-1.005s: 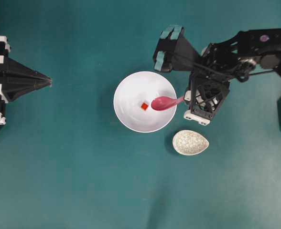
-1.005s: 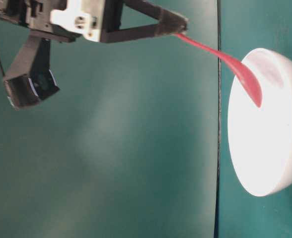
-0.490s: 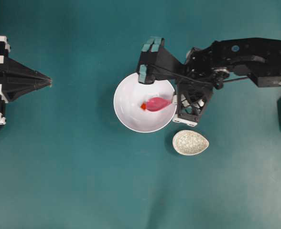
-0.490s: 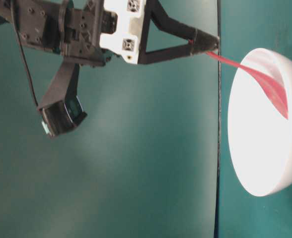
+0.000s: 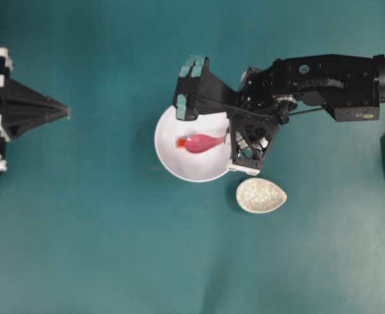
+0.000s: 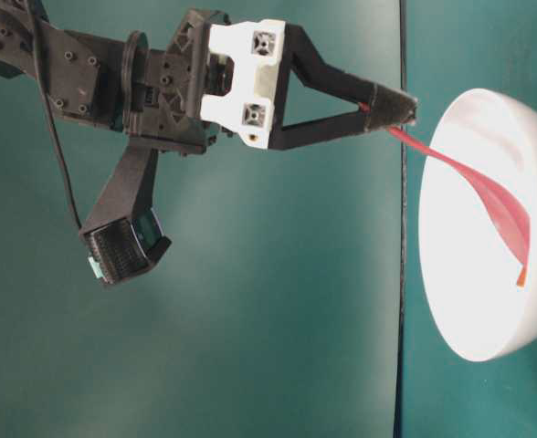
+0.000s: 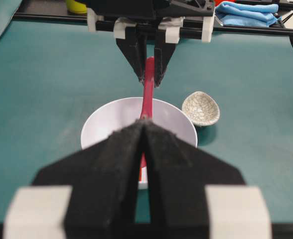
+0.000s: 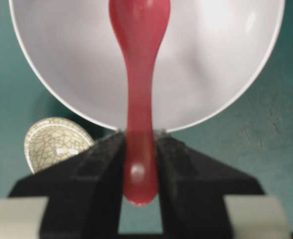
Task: Grip the spoon and scoop the red block from the bowl with right arm.
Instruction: 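Push the spoon under the red cube toward the bowl's left wall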
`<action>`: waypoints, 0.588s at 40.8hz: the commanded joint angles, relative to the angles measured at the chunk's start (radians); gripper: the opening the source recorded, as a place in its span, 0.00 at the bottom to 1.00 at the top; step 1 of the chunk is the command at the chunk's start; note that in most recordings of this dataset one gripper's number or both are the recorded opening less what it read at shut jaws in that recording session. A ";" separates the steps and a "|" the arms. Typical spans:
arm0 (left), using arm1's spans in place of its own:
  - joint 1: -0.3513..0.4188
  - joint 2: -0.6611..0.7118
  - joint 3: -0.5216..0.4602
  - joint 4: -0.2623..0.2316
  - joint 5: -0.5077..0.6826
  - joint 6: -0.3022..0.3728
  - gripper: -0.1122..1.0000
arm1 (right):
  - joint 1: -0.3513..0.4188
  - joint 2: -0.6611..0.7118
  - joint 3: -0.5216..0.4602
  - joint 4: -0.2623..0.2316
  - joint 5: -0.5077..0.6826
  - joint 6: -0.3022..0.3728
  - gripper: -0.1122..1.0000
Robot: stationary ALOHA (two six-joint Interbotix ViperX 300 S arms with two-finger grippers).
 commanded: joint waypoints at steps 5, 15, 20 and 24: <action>0.002 0.005 -0.025 0.002 -0.012 0.002 0.10 | 0.005 -0.015 -0.014 -0.002 0.011 -0.003 0.32; 0.002 0.005 -0.023 0.002 -0.012 0.005 0.10 | 0.009 -0.015 -0.008 -0.002 0.026 -0.003 0.32; 0.002 0.005 -0.025 0.003 -0.012 0.011 0.10 | 0.008 -0.015 -0.008 -0.003 0.020 -0.003 0.32; 0.000 0.003 -0.023 0.003 -0.012 0.012 0.10 | 0.008 -0.015 -0.005 -0.005 0.014 -0.003 0.32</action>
